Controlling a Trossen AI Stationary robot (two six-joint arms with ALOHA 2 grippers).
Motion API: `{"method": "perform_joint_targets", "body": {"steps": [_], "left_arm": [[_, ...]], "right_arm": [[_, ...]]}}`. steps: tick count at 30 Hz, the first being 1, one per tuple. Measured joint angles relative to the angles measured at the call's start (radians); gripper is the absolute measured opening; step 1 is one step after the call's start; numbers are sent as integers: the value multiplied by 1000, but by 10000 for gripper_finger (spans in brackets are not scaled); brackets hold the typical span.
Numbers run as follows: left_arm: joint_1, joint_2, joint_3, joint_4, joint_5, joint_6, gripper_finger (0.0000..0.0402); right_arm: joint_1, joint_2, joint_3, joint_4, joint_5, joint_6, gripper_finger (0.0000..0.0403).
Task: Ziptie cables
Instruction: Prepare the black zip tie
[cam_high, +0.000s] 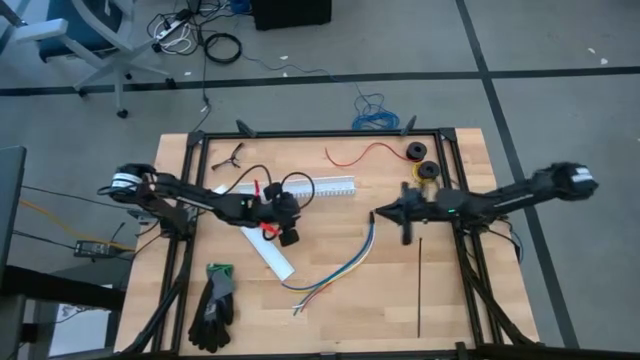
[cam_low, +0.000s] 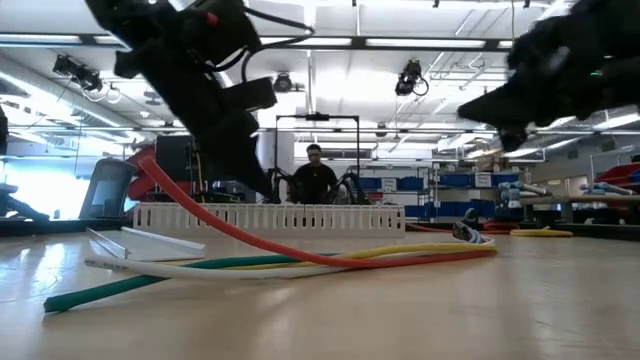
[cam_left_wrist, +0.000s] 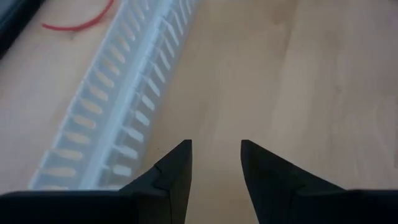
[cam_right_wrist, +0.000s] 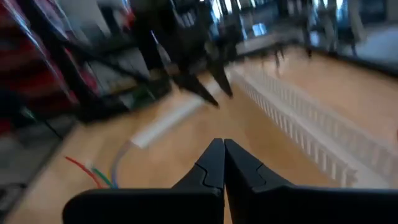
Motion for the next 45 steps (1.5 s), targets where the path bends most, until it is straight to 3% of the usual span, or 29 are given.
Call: {"method": "perform_joint_targets", "body": {"steps": [4, 9, 15, 22, 26, 34, 38, 45], "left_arm": [[-8, -1, -25, 34, 12, -17, 147], [-9, 1, -26, 108, 26, 31, 147], [3, 2, -26, 245, 143, 117, 147], [7, 4, -25, 289, 164, 204, 147], [8, 36, -26, 361, 166, 244, 147], [30, 172, -17, 532, 311, 248, 147], [38, 220, 11, 551, 312, 250, 147], [42, 247, 63, 547, 313, 276, 147]], "right_arm": [[29, 293, 230, -144, 4, 9, 0], [55, 477, 499, -626, 4, 124, 0], [178, 459, 563, -994, 125, 414, 0], [450, 341, 550, -1201, 336, 987, 0], [561, 374, 549, -1299, 295, 1324, 0], [744, 527, 657, -1591, 238, 1827, 0], [753, 568, 724, -1735, 173, 1864, 0], [706, 580, 731, -1793, 170, 1806, 1]]}}
